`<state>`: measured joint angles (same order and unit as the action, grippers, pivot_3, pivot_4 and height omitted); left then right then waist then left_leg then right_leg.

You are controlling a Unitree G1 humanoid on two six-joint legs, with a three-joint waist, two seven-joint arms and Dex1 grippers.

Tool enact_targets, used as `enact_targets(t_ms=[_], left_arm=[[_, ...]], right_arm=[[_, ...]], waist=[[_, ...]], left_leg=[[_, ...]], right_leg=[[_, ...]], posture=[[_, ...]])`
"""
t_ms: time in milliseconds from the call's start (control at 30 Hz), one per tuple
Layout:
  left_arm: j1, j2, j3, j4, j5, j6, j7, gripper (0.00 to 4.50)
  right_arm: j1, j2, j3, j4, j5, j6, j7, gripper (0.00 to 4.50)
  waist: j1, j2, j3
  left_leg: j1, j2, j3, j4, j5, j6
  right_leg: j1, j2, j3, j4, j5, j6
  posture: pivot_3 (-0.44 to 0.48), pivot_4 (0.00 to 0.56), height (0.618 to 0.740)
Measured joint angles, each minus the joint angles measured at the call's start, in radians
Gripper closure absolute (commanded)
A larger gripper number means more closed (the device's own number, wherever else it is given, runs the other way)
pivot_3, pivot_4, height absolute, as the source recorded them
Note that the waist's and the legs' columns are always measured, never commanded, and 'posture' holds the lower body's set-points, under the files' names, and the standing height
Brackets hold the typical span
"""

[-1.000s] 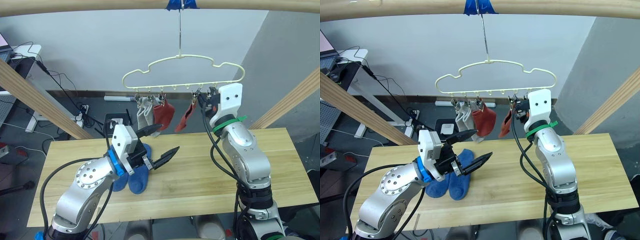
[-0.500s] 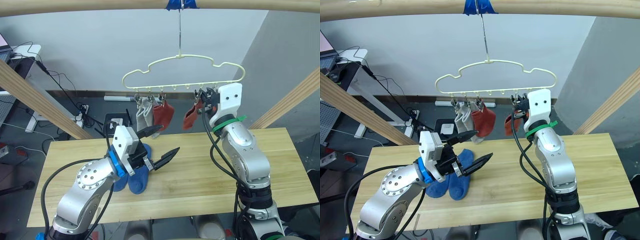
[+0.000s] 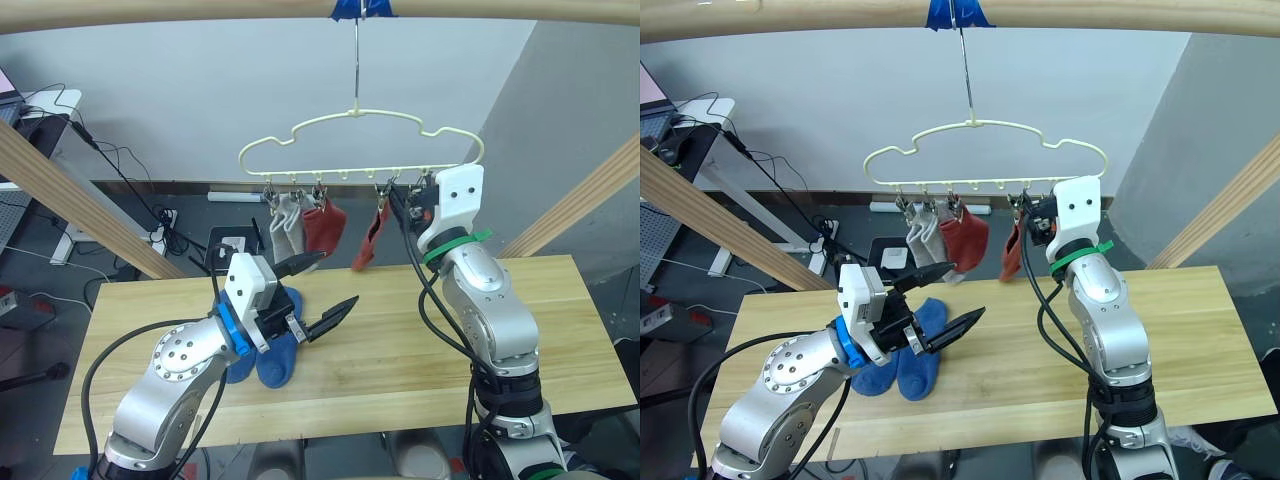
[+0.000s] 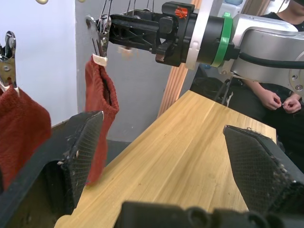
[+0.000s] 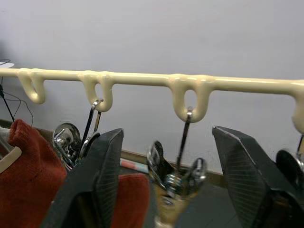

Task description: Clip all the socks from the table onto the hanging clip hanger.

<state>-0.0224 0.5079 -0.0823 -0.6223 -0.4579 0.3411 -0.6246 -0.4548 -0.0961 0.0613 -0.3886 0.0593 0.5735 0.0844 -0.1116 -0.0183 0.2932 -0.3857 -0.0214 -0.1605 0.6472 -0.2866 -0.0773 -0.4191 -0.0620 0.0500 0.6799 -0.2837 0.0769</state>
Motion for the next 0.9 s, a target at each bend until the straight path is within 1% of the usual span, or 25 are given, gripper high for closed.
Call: enact_targets(t_ms=[167,267,367,733,900], left_arm=[[0.008,0.000,0.000,0.000,0.000,-0.003,-0.002,0.00],[0.012,0.000,0.000,0.000,0.001,-0.005,-0.005,0.00],[0.015,0.000,0.000,0.000,0.003,-0.009,-0.013,0.00],[0.020,0.000,0.000,0.000,0.007,-0.017,-0.017,0.00],[0.018,-0.001,-0.001,-0.005,0.007,-0.013,-0.014,0.00]], right_arm=[[-0.007,0.006,0.001,0.001,0.000,0.000,0.000,1.31],[-0.009,0.017,0.001,0.003,0.001,-0.001,0.001,1.85],[-0.010,0.025,0.003,0.003,0.001,-0.005,0.001,2.84],[-0.010,0.029,0.010,0.003,0.000,-0.006,0.001,2.84],[-0.010,0.068,0.005,0.003,0.014,-0.006,0.001,2.84]], waist=[[0.000,0.000,0.000],[0.000,0.000,0.000],[0.000,0.000,0.000],[0.000,0.000,0.000],[-0.001,0.000,0.000]], left_leg=[[0.000,0.000,0.000,0.000,0.000,0.000],[0.000,0.000,0.000,0.000,0.000,0.000],[0.000,0.000,0.000,0.000,0.000,0.000],[0.000,0.000,0.000,0.000,0.000,0.000],[0.000,0.000,0.000,0.000,0.000,0.000]], right_leg=[[0.000,0.000,0.000,0.000,0.000,0.000],[0.000,0.000,0.000,0.000,0.000,0.000],[0.000,0.000,0.000,0.000,0.000,0.000],[0.000,0.000,0.000,0.000,0.000,0.000],[0.000,0.000,0.000,0.000,0.000,0.000]], posture=[[-0.128,0.292,0.740],[-0.127,0.292,0.740],[-0.126,0.291,0.740],[-0.126,0.290,0.740],[-0.123,0.293,0.740]])
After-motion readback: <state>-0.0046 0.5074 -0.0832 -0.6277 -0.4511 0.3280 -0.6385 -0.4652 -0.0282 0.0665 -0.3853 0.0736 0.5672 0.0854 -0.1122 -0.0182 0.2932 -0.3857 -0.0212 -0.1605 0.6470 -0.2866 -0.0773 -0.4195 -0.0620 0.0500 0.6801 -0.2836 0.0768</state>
